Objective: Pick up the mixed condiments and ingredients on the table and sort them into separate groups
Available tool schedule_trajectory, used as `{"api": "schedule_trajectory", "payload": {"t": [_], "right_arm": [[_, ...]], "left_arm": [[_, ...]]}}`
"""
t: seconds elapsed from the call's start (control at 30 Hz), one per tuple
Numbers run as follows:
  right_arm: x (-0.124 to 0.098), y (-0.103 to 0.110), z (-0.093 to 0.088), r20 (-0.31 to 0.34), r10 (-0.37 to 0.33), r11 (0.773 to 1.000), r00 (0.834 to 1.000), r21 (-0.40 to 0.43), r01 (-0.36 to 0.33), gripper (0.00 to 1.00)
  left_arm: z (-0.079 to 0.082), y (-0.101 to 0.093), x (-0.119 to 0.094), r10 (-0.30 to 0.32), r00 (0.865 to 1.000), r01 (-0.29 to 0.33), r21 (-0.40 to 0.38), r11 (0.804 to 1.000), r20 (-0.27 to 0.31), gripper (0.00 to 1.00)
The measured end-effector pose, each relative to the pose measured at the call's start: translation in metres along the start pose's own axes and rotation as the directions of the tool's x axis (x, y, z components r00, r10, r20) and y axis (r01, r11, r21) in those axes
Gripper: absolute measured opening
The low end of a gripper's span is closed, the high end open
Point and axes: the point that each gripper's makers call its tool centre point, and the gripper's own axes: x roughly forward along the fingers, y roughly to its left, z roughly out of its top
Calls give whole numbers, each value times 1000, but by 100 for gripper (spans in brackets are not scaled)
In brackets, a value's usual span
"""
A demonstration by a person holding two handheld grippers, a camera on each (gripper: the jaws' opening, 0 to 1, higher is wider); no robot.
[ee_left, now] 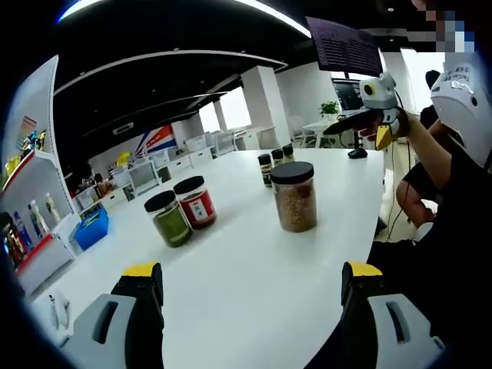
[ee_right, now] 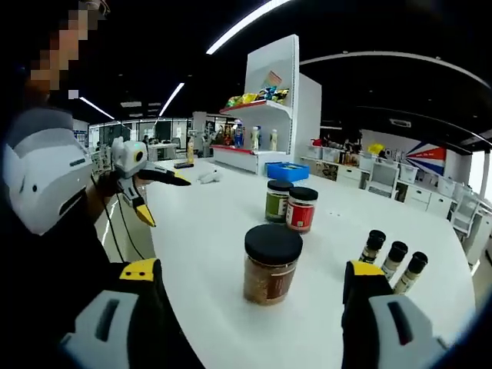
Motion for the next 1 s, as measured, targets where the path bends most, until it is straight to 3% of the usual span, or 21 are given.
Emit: {"api": "schedule_trajectory", "payload": {"t": [0.13, 0.3, 0.4, 0.6, 0.8, 0.93, 1.0], "right_arm": [[14, 5, 10, 31, 33, 999, 999, 4, -33, 94], [38, 2, 10, 30, 37, 999, 999, 9, -37, 93], [61, -15, -1, 15, -45, 998, 999, 53, 44, 89], [96, -22, -25, -4, -90, 991, 996, 100, 89, 87], [111, -26, -31, 42, -135, 979, 990, 158, 127, 78], [111, -30, -27, 95, -164, 964, 982, 226, 139, 59], [111, -31, -25, 118, -167, 957, 979, 259, 132, 57]], "left_arm": [[2, -2, 0, 9, 1000, -9, 16, 1000, -4, 95], [6, -8, -1, -10, 1000, 10, 13, 1000, 10, 95], [5, -8, 0, -7, 1000, 7, 16, 1000, 3, 95], [2, -10, 1, -9, 1000, 9, 17, 1000, -5, 95], [-1, -11, 0, -10, 1000, 10, 8, 1000, -7, 95], [-3, -9, 0, -9, 1000, 9, 12, 1000, -12, 95], [-3, -8, 0, -6, 1000, 6, 12, 1000, -9, 95]]}}
